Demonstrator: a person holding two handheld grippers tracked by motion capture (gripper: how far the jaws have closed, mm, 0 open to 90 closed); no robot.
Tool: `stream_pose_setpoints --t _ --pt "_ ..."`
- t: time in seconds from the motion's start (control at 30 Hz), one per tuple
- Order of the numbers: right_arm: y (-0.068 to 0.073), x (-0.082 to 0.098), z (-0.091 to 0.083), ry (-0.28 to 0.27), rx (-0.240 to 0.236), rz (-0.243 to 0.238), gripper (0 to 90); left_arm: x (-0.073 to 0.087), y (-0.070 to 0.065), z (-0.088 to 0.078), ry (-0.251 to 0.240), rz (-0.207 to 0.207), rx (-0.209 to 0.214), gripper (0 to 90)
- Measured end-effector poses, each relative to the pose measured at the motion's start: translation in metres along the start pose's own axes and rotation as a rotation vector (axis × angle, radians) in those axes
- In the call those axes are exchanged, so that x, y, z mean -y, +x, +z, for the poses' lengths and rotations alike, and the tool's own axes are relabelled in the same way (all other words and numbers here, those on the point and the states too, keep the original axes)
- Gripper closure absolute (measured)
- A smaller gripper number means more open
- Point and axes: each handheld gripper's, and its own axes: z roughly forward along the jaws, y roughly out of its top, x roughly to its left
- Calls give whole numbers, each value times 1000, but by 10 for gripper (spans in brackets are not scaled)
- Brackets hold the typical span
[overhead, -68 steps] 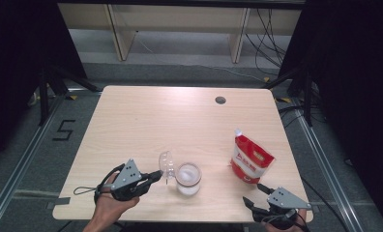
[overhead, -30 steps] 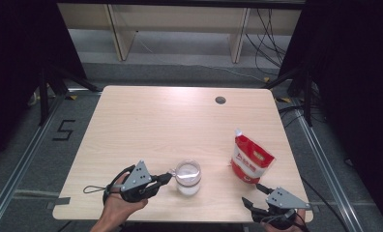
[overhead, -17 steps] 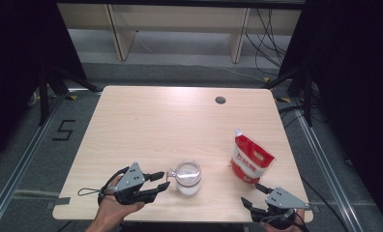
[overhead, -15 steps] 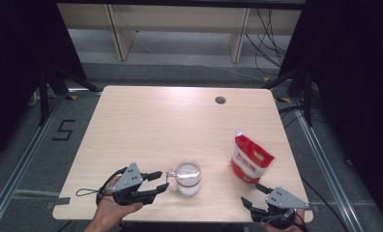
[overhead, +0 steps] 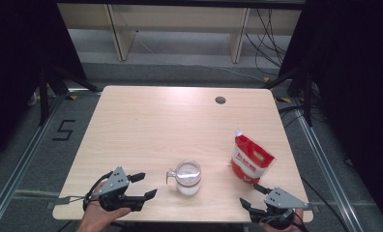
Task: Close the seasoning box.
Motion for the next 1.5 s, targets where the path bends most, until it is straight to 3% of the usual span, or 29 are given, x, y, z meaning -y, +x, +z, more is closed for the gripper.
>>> stream_pose_setpoints --t 0.2,0.23,0.27,0.33,0.47,0.5,0.57,0.6,0.67,0.77,0.9,0.93,0.97,1.03,1.23,1.47,1.5 --pt "0 -1 0 -5 16 -17 327 8 -3 1 35 10 17 256" --pt "2 -1 0 6 13 2 323 9 -3 1 38 12 21 248" --pt "1 -1 1 7 5 -2 319 11 -5 2 34 3 24 243" --pt "0 -1 2 -8 15 -21 306 12 -5 1 47 21 17 227" --pt "1 -1 1 8 13 30 247 16 -7 3 52 21 22 162" --pt "0 -1 2 -7 29 16 235 18 -8 4 53 15 26 155" --pt "1 -1 2 6 26 26 223 20 -7 5 64 30 44 155" --pt "0 -1 3 -2 29 2 216 22 -9 5 69 14 47 155" --pt "1 -1 4 10 33 -8 202 24 -9 6 77 25 50 155" --pt "3 -1 5 17 13 16 197 24 -10 5 82 28 55 155" --pt "2 0 6 18 10 4 180 26 -11 5 96 46 45 155" --pt "3 0 6 19 19 5 172 26 -9 4 115 69 37 155" --pt "2 0 6 13 27 -4 166 27 -10 6 96 63 41 155" --pt "3 0 5 9 25 -6 163 28 -11 7 109 70 25 156" --pt "5 0 6 26 6 -11 161 29 -14 9 140 79 44 156" --pt "6 0 8 34 -7 -26 163 30 -15 10 131 70 40 156" --pt "6 0 8 38 -12 -20 164 30 -13 9 152 94 30 156"
